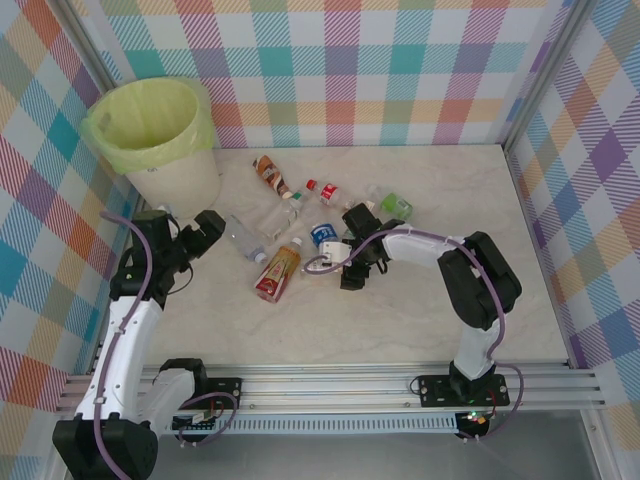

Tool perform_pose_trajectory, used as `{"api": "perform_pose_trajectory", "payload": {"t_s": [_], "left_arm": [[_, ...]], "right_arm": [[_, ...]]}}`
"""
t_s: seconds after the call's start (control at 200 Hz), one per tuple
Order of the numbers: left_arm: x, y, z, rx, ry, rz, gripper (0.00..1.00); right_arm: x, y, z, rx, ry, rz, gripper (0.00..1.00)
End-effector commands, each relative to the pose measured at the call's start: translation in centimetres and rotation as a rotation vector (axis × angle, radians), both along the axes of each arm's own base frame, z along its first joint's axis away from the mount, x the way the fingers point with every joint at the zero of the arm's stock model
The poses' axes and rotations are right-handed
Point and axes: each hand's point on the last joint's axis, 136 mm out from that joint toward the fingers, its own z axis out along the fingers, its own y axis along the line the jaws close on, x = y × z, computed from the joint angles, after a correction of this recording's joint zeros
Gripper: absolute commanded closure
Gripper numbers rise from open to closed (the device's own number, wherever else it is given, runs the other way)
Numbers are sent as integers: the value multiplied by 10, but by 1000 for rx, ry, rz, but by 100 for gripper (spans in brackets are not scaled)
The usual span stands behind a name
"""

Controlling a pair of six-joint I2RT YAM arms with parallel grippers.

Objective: Put the plastic bottles in the bin

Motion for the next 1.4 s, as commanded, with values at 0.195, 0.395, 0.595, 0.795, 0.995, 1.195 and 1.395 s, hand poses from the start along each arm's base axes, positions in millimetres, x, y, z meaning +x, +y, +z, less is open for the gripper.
{"api": "perform_pose_trajectory", "payload": {"t_s": [0.195, 0.395, 0.595, 0.795, 0.995, 1.195, 1.395], "left_arm": [[4, -14, -8, -52, 19, -66, 0], [12, -27, -3, -108, -9, -132, 0], [16, -52, 18, -203, -111, -253, 0], [17, -84, 49, -275, -235, -401, 0], [15, -120, 66, -256, -306, -499, 0], [28, -144, 58, -236, -277, -509, 0], [37, -169, 67, -262, -329, -569, 0]], "right_arm": [[-15, -6, 0, 31, 1, -51, 38], [-24, -5, 28, 148, -18, -126, 51], [-31, 13, 76, 377, 31, -240, 61], [-30, 34, 121, 629, 166, -398, 65], [-27, 51, 157, 815, 307, -497, 64], [-34, 75, 190, 938, 460, -481, 63], [-40, 97, 200, 972, 519, -461, 61]]}}
